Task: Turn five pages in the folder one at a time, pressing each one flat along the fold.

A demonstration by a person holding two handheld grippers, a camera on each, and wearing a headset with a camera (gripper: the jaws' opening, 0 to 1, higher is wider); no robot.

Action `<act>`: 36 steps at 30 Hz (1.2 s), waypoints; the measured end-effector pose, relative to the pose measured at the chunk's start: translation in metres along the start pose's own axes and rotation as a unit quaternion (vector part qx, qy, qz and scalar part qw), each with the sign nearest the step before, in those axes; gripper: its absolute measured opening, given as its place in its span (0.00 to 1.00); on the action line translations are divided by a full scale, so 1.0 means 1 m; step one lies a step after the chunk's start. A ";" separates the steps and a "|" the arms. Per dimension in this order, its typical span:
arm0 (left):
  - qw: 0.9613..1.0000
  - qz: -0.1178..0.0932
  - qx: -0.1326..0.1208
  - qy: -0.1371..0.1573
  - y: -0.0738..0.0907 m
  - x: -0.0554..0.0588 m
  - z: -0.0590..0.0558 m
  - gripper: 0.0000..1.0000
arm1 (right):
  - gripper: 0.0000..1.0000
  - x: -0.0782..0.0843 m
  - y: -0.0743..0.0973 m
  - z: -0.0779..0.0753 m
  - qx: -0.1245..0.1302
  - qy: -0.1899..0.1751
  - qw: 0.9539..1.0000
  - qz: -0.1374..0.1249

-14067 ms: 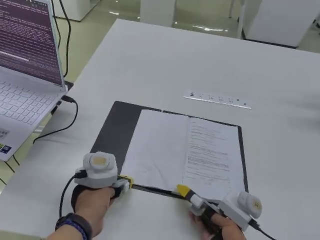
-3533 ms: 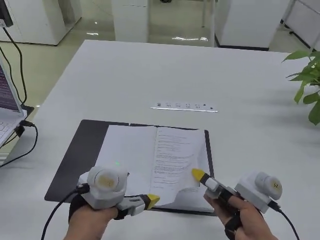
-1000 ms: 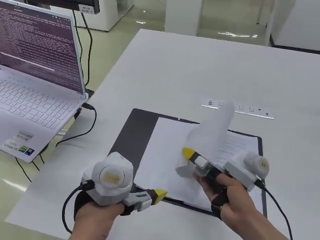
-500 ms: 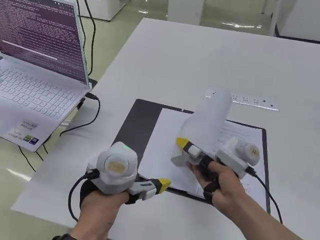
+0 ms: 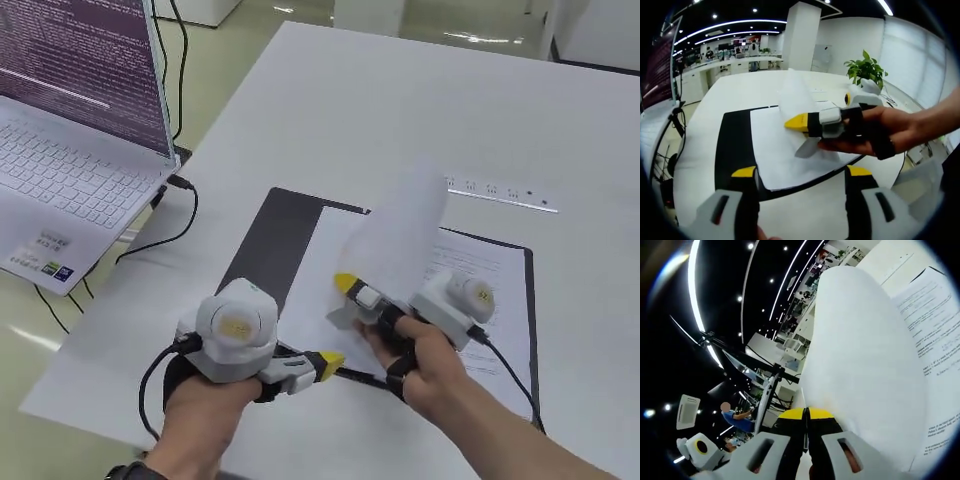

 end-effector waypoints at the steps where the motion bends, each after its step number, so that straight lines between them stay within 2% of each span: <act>1: 1.000 0.001 0.000 0.001 0.000 0.001 0.000 0.69 | 0.00 0.001 -0.001 0.000 -0.001 0.000 1.000 0.001; 8: 1.000 0.005 -0.001 0.009 0.001 0.006 0.003 0.69 | 0.00 0.009 -0.010 0.002 -0.008 -0.004 1.000 0.015; 17: 1.000 0.005 -0.010 0.027 0.006 0.012 0.012 0.69 | 0.00 0.024 -0.018 -0.002 -0.009 -0.005 0.999 0.037; 23: 1.000 0.015 -0.008 0.014 0.013 0.018 0.011 0.69 | 0.00 0.038 -0.020 -0.001 -0.013 0.002 0.998 0.064; 29: 1.000 0.018 -0.014 0.016 0.019 0.023 0.017 0.69 | 0.00 0.046 -0.025 0.001 -0.013 -0.001 0.997 0.073; 36: 0.999 0.016 -0.027 0.023 0.024 0.023 0.029 0.68 | 0.00 0.052 -0.027 -0.001 -0.010 -0.011 0.997 0.077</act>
Point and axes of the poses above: the centre of the closed fingertips' face, and the gripper's own axes: y roughly backward along the fingers, z roughly to its left, x roughly out of its underside, the point moved 4 cm from there along y, roughly backward along the fingers, and after that the axes turned 6 degrees about y, right-handed, at the moved point
